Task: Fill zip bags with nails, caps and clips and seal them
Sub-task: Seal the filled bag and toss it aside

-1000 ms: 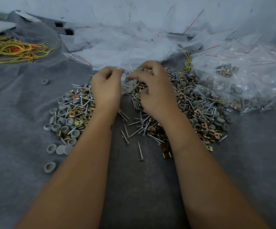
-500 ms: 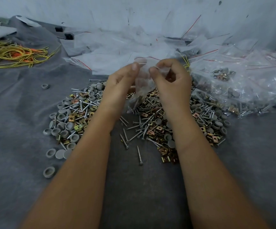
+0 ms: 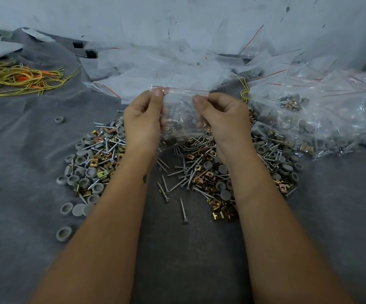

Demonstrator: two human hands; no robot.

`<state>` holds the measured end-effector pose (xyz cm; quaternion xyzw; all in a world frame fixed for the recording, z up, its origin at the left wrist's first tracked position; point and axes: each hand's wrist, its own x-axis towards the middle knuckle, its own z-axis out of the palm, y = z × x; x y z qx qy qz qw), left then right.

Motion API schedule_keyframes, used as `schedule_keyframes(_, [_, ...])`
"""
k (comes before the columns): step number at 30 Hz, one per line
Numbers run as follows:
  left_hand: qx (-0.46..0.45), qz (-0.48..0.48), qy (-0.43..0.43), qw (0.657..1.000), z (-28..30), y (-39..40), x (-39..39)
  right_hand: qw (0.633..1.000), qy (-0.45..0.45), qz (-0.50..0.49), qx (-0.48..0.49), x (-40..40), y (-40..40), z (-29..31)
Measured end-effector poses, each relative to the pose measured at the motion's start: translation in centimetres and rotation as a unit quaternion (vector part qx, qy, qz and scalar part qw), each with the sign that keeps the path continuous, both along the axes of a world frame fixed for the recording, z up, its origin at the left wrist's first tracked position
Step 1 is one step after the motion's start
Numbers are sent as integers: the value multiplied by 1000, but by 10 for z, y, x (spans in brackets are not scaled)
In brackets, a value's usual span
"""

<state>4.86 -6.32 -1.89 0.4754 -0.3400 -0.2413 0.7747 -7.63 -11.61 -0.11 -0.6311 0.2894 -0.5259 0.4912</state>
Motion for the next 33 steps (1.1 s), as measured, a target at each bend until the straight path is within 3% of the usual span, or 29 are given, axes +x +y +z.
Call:
schedule_keyframes(5, [25,4,-62,998,-1,-1,-7,999,-38,-20,20,-3,-1,-1])
schedule_keyframes(11, [45,31,-15,998,-4,-3,-7,998,-28,-20,61,4,-2,-7])
schedule_keyframes(20, [35,-22,77,996,-2,-4,-6,989,-94,-39,110,-1,-2,-3])
schedule_keyframes(33, [34,-5,70,997,-7,-5,-2,991,-61,-75,94,0,0,-5])
